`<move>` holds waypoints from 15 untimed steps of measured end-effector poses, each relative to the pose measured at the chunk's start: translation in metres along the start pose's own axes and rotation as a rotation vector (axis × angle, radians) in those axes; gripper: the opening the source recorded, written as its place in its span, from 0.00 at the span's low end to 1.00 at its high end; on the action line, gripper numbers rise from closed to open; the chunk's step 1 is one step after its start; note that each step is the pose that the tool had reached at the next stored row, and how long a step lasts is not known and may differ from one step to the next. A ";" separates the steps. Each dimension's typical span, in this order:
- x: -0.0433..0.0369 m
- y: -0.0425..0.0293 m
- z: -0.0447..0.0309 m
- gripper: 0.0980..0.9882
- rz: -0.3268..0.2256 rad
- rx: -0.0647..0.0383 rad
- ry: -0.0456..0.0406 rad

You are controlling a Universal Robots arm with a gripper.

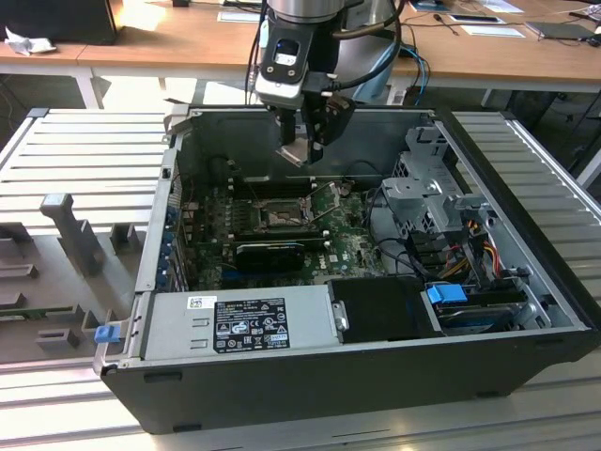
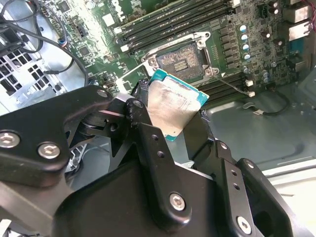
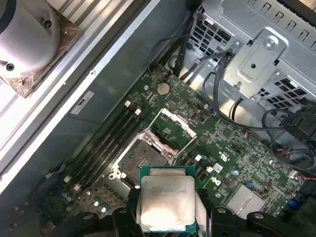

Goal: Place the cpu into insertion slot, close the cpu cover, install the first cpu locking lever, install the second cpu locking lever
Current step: 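Place the cpu into insertion slot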

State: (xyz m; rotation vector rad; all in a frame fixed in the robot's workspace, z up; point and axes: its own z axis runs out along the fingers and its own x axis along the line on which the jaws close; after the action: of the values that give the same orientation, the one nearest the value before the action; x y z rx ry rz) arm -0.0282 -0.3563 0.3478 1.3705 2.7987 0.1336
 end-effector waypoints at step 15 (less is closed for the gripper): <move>0.0024 -0.0032 0.0018 0.48 0.110 -0.002 -0.0095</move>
State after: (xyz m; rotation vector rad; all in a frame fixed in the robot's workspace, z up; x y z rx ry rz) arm -0.0321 -0.3563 0.3458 1.5202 2.7150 0.1315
